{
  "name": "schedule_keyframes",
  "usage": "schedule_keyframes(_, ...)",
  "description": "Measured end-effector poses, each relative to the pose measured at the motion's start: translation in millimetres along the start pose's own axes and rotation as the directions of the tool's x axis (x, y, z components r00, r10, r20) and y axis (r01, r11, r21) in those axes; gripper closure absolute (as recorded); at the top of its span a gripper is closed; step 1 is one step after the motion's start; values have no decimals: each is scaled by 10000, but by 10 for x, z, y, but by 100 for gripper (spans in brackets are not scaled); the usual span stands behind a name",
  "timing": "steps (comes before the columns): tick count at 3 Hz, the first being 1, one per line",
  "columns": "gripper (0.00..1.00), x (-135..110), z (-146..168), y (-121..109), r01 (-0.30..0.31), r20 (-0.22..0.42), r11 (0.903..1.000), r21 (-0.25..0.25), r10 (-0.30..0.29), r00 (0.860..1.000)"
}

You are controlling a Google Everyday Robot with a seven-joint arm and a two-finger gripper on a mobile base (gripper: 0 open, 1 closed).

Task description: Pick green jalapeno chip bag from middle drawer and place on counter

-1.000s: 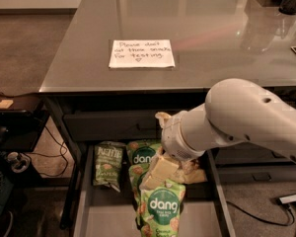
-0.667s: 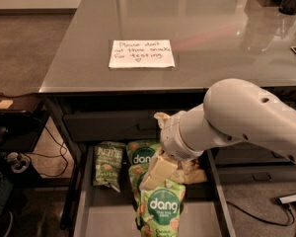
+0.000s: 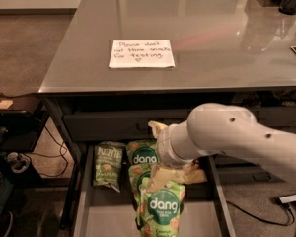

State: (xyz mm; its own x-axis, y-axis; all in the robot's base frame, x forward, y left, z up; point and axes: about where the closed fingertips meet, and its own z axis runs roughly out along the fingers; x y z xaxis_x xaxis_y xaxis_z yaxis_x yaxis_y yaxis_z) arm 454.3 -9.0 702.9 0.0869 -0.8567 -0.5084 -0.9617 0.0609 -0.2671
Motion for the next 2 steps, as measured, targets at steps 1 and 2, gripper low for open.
schedule_keyframes(1, 0, 118, 626, -6, 829, 67, 9965, -78, -829, 9965)
schedule_keyframes(2, 0, 175, 1275, 54, 1196, 161, 9923, -328, -1191, 9927)
